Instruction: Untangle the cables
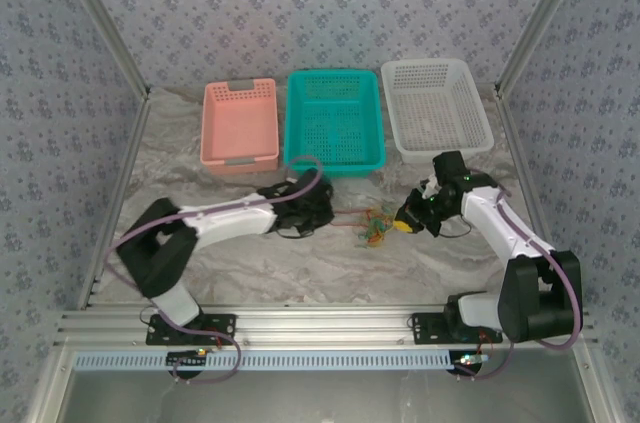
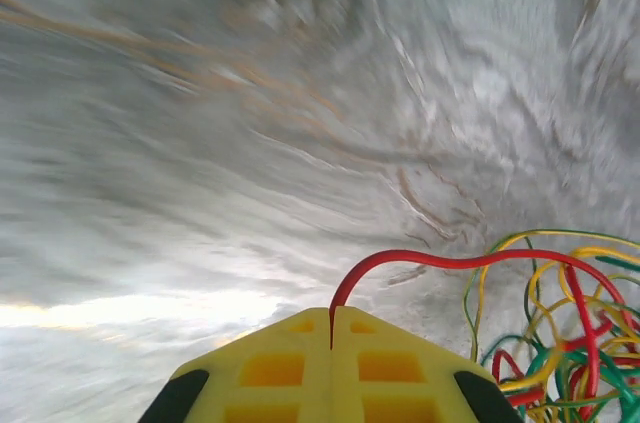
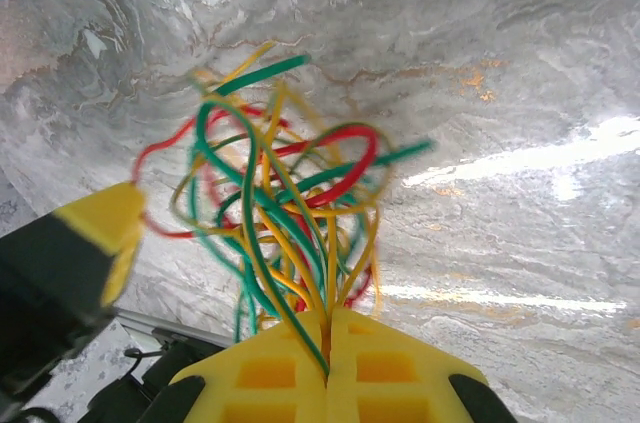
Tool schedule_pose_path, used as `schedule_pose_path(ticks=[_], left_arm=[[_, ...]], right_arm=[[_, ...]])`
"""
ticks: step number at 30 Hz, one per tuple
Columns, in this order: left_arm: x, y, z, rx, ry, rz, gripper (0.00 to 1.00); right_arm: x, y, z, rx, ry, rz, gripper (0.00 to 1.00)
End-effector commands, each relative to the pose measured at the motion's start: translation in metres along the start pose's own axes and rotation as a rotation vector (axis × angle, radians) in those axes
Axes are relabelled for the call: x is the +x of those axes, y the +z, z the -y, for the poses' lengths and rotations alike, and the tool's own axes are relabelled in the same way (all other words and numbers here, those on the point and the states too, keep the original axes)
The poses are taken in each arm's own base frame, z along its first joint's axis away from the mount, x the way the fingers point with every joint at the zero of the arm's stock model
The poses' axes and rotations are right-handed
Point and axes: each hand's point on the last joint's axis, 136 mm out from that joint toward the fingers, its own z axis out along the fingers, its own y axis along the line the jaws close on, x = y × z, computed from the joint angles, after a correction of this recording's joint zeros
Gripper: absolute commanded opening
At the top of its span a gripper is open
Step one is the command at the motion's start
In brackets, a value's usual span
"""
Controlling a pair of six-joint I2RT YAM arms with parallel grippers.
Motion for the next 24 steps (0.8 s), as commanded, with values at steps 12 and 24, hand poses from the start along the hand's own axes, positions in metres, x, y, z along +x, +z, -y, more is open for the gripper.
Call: schedule_pose_path(ticks=[12,24], left_arm=[[-0.048,-0.136,-0.153,-0.185,-0.195,0.200,0.00],[-0.054,-0.146,-0.129,-0.029,-0.196,0.142,0.00]], right_arm=[[-0.031,-0.013,0.016,0.187,-0.102,0.057,0.00],[-0.053,-0.018,0.023,0.267,-0.114,0.100,0.00]])
